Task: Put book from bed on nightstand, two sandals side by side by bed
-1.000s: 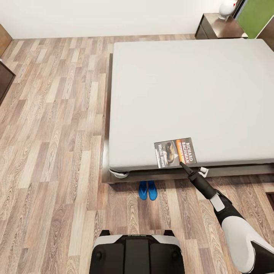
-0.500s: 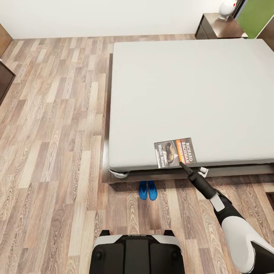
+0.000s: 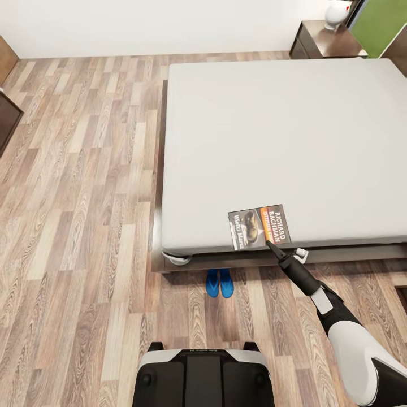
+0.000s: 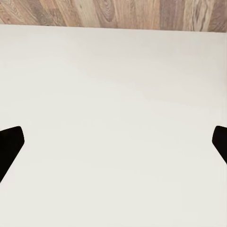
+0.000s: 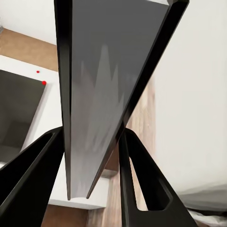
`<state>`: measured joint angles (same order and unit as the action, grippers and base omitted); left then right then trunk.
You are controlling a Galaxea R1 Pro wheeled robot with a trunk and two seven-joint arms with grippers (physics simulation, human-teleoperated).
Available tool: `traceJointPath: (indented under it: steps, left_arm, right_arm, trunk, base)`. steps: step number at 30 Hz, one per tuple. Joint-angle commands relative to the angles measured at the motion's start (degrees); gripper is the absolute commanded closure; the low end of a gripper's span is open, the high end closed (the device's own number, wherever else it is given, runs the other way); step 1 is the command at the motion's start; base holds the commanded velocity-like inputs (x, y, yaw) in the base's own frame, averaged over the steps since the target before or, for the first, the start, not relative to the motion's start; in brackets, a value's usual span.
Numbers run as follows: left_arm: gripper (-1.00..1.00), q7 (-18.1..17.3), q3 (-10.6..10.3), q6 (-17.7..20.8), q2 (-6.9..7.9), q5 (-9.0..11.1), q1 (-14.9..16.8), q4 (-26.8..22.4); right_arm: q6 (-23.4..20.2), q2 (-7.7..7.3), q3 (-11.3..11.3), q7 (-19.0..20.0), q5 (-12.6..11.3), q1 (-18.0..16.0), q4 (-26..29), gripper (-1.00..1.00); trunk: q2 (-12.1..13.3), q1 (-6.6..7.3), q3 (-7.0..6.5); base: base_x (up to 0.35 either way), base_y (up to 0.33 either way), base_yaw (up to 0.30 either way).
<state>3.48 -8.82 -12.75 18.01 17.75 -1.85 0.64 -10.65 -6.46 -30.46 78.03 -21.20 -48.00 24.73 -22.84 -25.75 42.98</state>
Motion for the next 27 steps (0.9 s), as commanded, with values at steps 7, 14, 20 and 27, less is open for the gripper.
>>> traceJointPath:
  steps: [7, 14, 20, 27]
  left_arm:
    - [-1.00, 0.12, -0.49, -0.25, -0.13, 0.36, 0.01, 0.07]
    - [-1.00, 0.12, -0.49, -0.25, -0.16, 0.36, 0.01, 0.07]
    - [-1.00, 0.12, -0.51, -0.25, -0.21, 0.31, 0.01, 0.07]
    - [-1.00, 0.12, -0.53, -0.25, -0.22, 0.28, 0.01, 0.07]
  right_arm:
    - [-0.53, 0.04, -0.13, 0.34, -0.06, -0.03, -0.04, 1.00]
    - [-0.50, 0.04, -0.12, 0.36, -0.06, -0.04, -0.04, 1.00]
    - [-0.32, 0.11, -0.12, 0.37, -0.06, -0.04, -0.04, 1.00]
    - [-0.20, 0.12, -0.12, 0.38, -0.06, -0.04, -0.04, 1.00]
  trunk:
    - [-0.08, -0.04, -0.47]
    - [-0.08, -0.04, -1.10]
    - [-0.08, -0.04, -1.65]
    - [-0.08, -0.04, -2.29]
  base:
    - [0.000, 0.000, 0.000]
    - [0.000, 0.000, 0.000]
    - [0.000, 0.000, 0.000]
    - [0.000, 0.000, 0.000]
